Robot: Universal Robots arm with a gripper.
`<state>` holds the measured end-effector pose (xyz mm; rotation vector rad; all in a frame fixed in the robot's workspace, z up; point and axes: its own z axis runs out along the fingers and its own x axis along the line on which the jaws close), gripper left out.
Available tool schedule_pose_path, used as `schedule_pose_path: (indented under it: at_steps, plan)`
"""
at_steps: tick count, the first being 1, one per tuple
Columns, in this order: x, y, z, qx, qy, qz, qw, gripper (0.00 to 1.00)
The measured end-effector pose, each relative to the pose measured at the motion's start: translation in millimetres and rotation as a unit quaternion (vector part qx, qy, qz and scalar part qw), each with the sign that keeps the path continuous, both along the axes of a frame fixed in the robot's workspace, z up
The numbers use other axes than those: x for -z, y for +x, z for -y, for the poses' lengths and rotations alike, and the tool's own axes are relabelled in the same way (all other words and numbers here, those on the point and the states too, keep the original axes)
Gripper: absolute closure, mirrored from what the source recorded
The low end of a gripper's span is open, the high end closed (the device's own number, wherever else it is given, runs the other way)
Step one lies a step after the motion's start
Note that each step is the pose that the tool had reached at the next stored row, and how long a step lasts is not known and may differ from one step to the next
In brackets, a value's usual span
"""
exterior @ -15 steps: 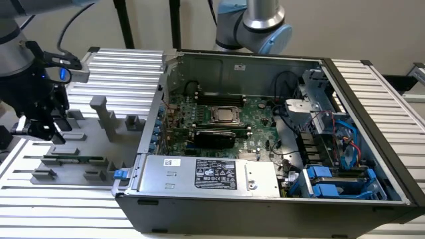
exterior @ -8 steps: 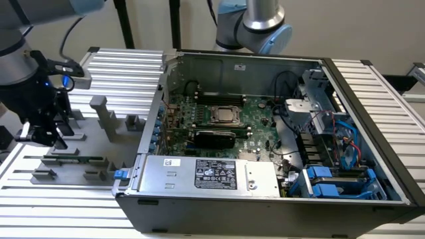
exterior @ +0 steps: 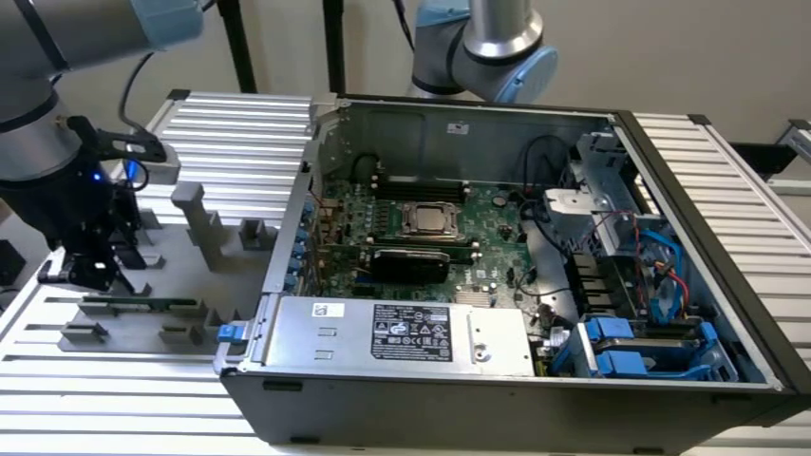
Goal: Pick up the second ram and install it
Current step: 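Pick up the second ram and move it above second insertion slot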
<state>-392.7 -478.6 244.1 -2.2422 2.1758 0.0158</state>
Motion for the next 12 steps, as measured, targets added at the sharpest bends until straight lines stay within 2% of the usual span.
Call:
schedule_pose_path:
  at_steps: [7, 12]
  plan:
    - [12.8, 1.8, 2.7, 0.000, 0.0000, 0.0000, 1.0000, 0.58]
    - [21.8, 2.4, 2.8, 0.000, 0.0001, 0.0000, 1.0000, 0.58]
